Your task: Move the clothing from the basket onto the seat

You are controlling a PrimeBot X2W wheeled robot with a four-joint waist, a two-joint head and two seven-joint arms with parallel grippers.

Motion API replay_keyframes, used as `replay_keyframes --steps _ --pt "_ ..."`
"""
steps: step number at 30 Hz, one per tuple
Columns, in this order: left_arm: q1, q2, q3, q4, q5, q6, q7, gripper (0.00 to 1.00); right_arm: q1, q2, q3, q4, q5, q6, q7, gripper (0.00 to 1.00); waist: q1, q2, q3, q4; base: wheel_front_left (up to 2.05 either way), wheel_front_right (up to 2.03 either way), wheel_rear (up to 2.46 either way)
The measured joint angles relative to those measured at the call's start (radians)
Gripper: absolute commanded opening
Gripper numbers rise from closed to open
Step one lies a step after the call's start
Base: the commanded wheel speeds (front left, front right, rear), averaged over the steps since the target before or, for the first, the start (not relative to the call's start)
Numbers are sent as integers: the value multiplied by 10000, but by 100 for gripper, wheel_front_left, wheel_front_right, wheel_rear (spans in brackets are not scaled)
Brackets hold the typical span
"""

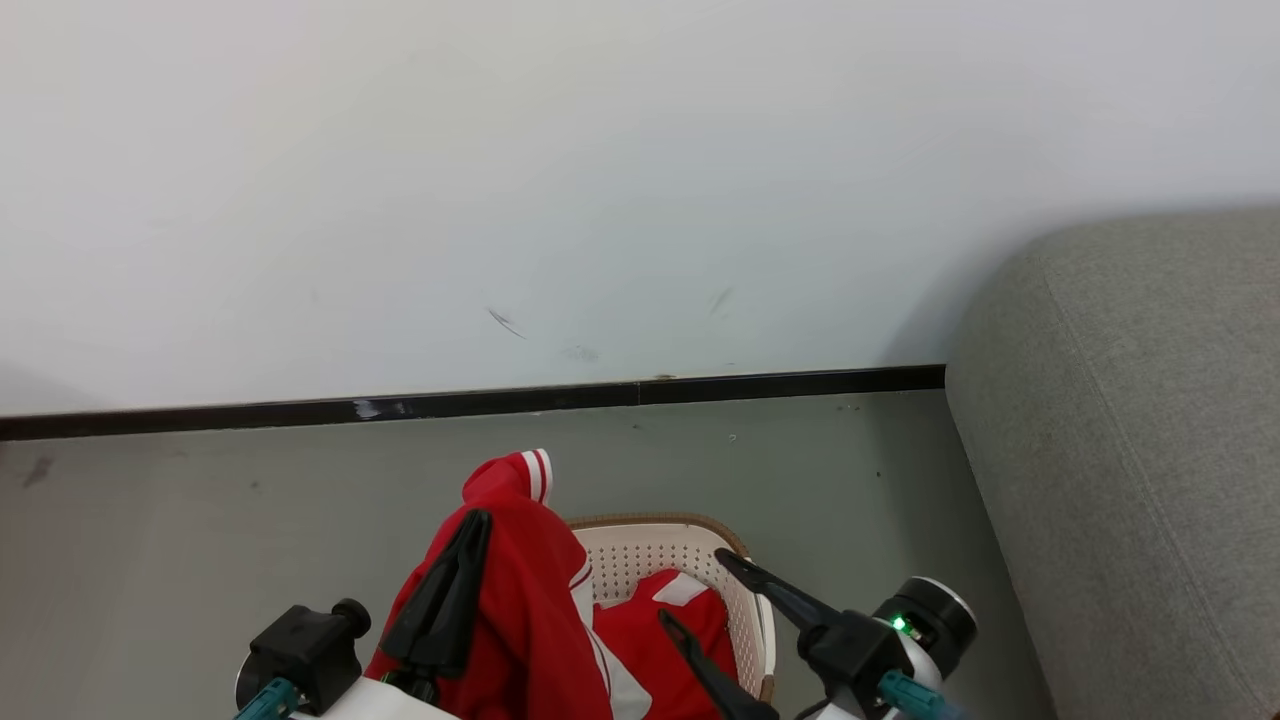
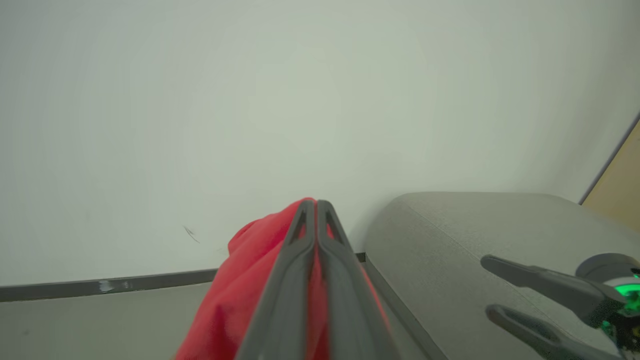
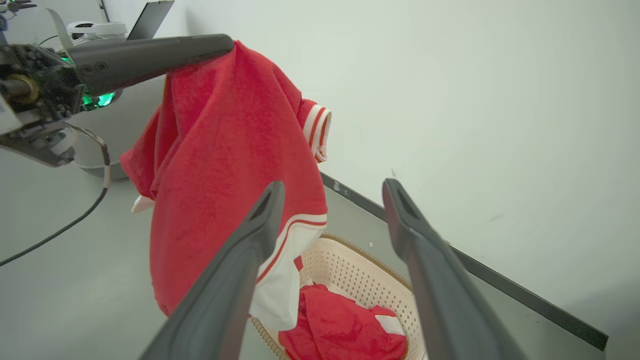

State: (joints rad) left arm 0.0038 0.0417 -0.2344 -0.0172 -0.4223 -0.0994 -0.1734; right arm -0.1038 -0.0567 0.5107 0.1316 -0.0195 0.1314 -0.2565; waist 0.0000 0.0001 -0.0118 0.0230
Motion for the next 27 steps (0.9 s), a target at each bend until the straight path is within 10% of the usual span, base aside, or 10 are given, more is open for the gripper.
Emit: replay_keyframes --steps 27 --pt "-25 54 -1266 -1058 35 -2 861 0 -1309 -42 2811 -199 1613 4 0 100 0 0 -52 194 0 0 0"
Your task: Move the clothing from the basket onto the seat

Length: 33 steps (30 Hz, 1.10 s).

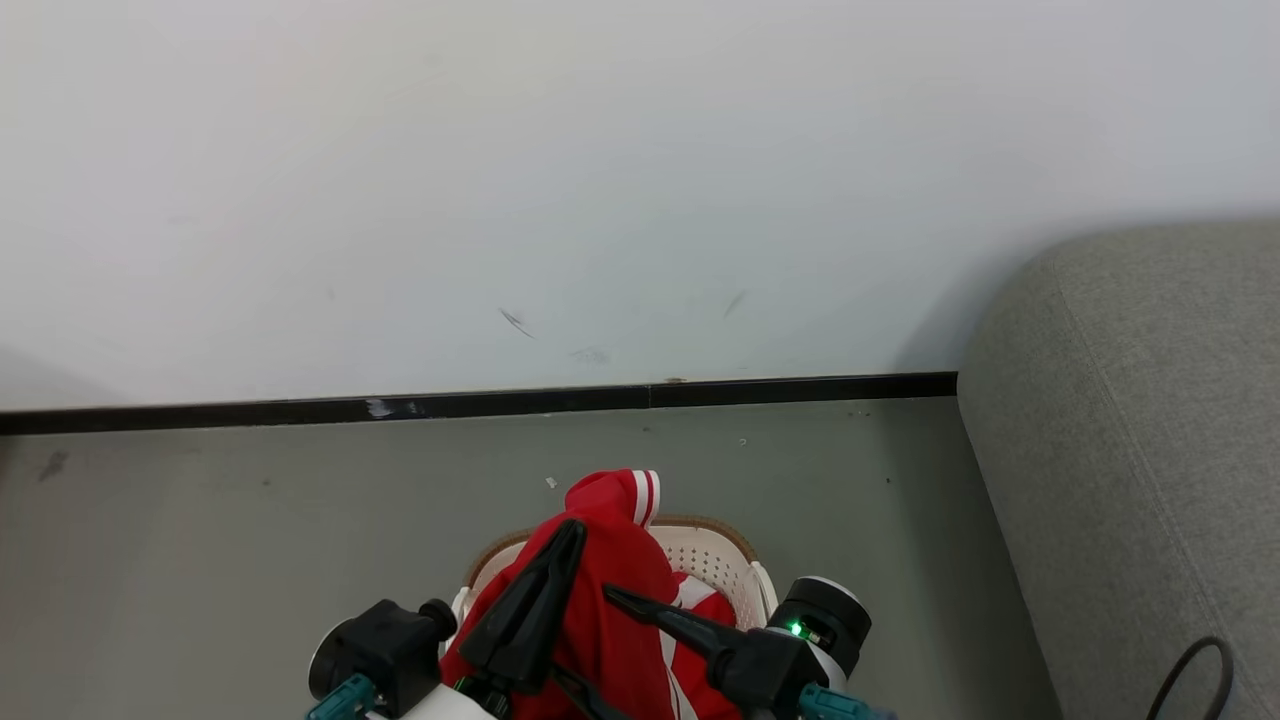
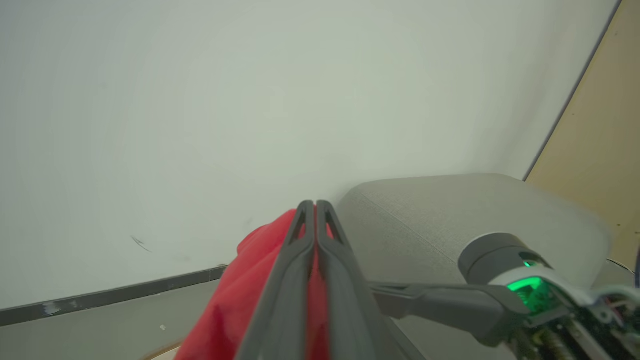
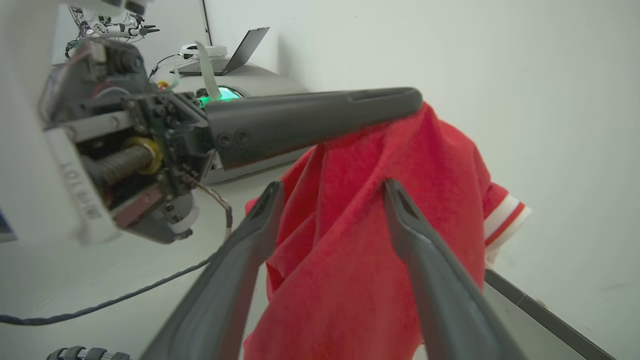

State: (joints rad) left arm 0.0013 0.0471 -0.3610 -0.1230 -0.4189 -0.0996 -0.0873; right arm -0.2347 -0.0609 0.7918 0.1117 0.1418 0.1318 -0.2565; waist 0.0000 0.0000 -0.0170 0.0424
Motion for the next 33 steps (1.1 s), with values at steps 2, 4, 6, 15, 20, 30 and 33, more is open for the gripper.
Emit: replay_keyframes --steps 2,4,6,15,20,30,33 --pt "-12 4 -75 -84 0 0 42 0 0 -4 10 15 15 0 0 100 0 0 -8 -24 0 0 0" --pt "-38 4 -148 -194 0 2 75 0 -1 -4 -2 82 13 0 0 100 0 0 -16 -45 0 0 0" --pt "-115 6 -268 -316 -4 0 88 0 -2 -2 -61 226 -29 0 0 100 0 0 -24 -58 0 0 0" --pt "-163 15 -865 -938 -209 0 357 0 -3 -10 -807 370 -232 0 0 0 0 0 0 -43 0 0 0" --pt "-161 19 -888 -1047 -226 2 437 0 0 -8 -1085 272 -272 0 0 0 0 0 40 -60 0 0 0" --pt "-120 63 -671 -1137 -272 194 508 100 14 23 -2174 -19 -94 2 0 0 0 0 171 -195 0 0 0" --pt "-92 125 -644 -1135 -236 270 508 100 35 4 -2660 -19 -155 2 0 0 0 0 208 -274 0 0 0"
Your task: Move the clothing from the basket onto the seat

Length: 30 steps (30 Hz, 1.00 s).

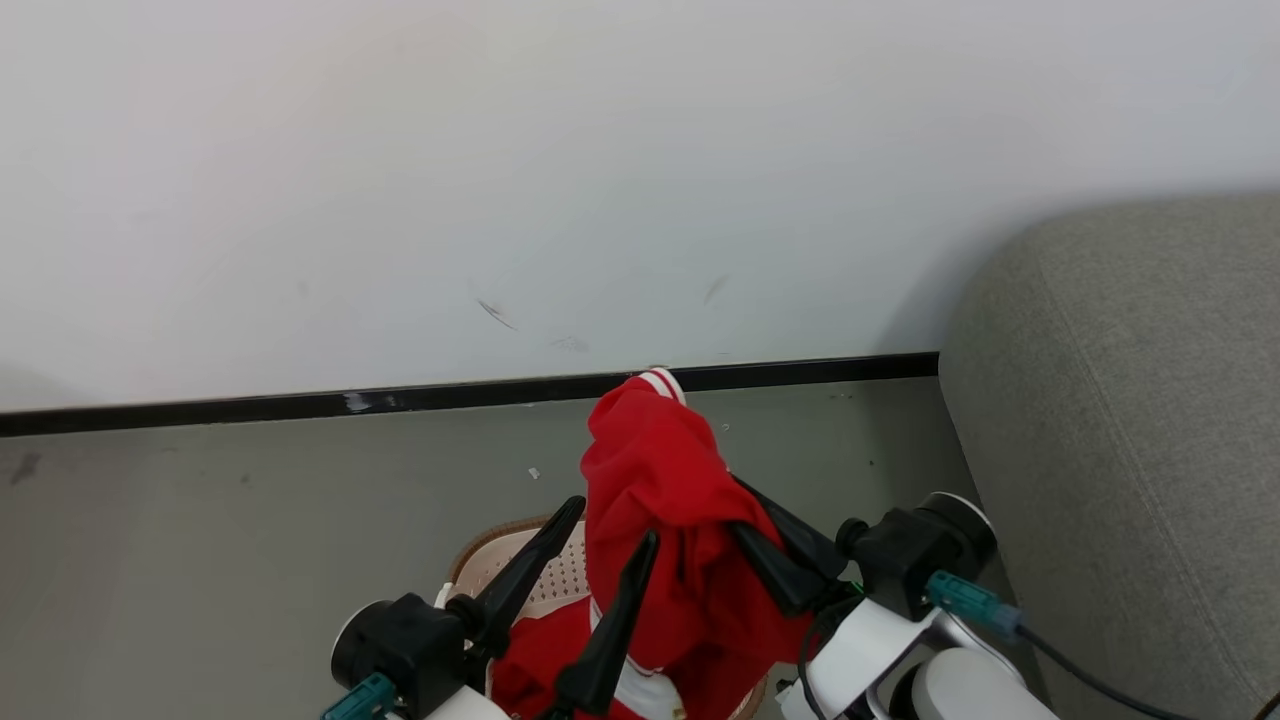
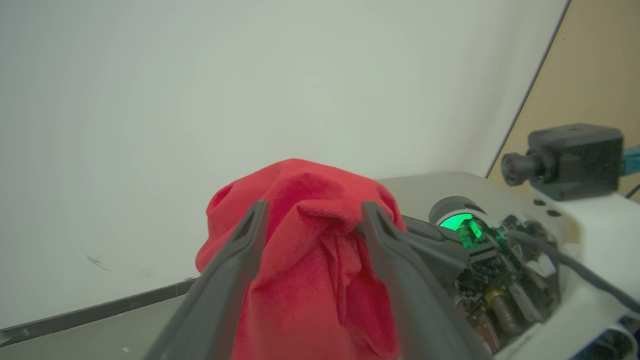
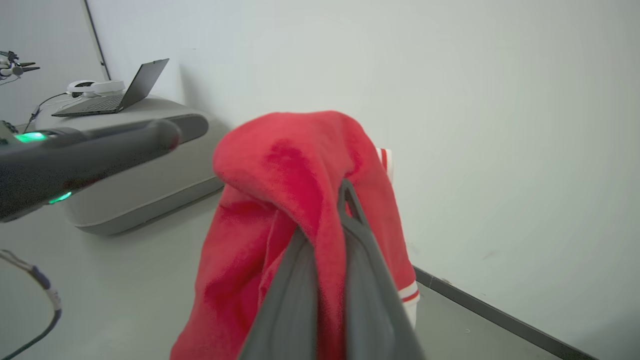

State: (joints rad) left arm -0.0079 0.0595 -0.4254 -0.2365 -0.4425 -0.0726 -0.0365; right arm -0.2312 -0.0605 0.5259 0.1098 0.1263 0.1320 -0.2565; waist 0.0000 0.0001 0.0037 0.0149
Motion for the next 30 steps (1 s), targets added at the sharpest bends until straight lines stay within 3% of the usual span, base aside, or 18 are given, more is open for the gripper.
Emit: replay_keyframes --steps 30 --pt "-8 276 -537 489 240 -196 -412 100 751 33 -2700 -665 -838 -2 0 0 0 0 408 -1553 0 0 0"
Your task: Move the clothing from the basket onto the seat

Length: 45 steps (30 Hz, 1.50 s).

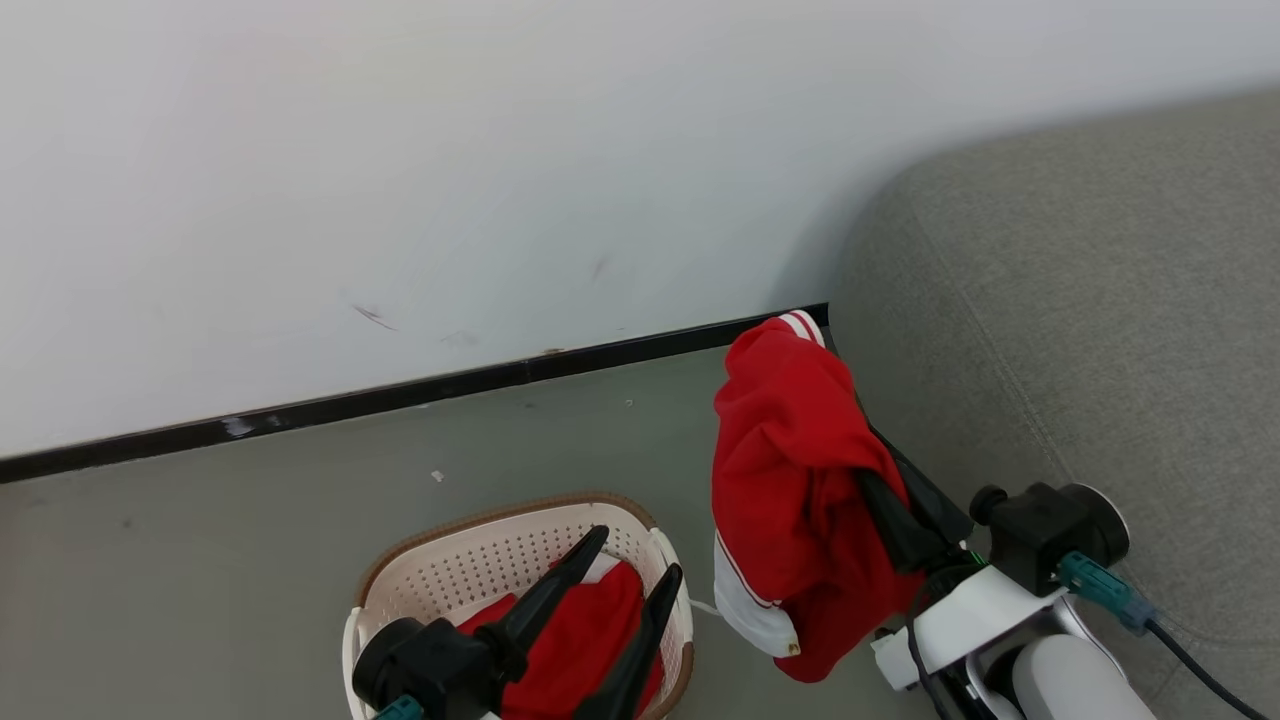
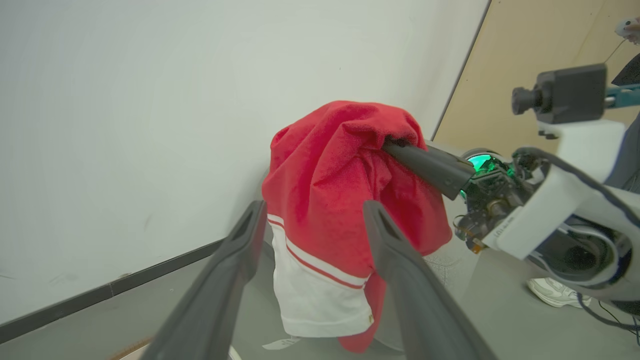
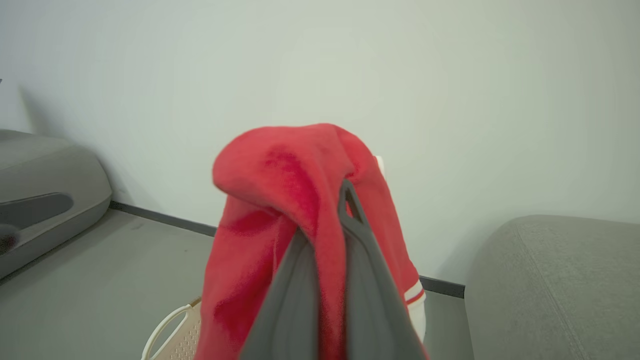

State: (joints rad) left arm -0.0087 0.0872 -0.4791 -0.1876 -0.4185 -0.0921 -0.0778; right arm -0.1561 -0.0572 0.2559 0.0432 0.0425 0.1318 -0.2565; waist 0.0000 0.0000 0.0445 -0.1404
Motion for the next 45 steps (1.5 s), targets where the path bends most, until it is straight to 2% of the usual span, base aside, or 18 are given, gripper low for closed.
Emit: replay_keyframes --steps 13,19,31,38,45 --pt "1 -36 -2 176 -6 4 -207 100 224 65 -1586 550 1093 -2 0 0 0 0 292 -840 0 0 0" --pt "11 -58 -8 198 -6 17 -205 100 -368 -188 -2399 857 1373 -2 2 0 0 0 536 -888 0 0 0" --pt "167 -56 -21 192 105 205 -203 100 -2205 -610 -4188 2447 2711 -6 12 0 1 0 1170 -494 0 0 0" --pt "315 8 2 111 190 374 -201 100 -3914 -1166 -5219 3051 3116 -8 205 0 1 0 1618 -131 0 0 0" --pt "476 81 -12 -50 251 456 -192 100 -5379 -1762 -6759 4105 3461 -10 648 0 1 0 2136 265 0 0 0"
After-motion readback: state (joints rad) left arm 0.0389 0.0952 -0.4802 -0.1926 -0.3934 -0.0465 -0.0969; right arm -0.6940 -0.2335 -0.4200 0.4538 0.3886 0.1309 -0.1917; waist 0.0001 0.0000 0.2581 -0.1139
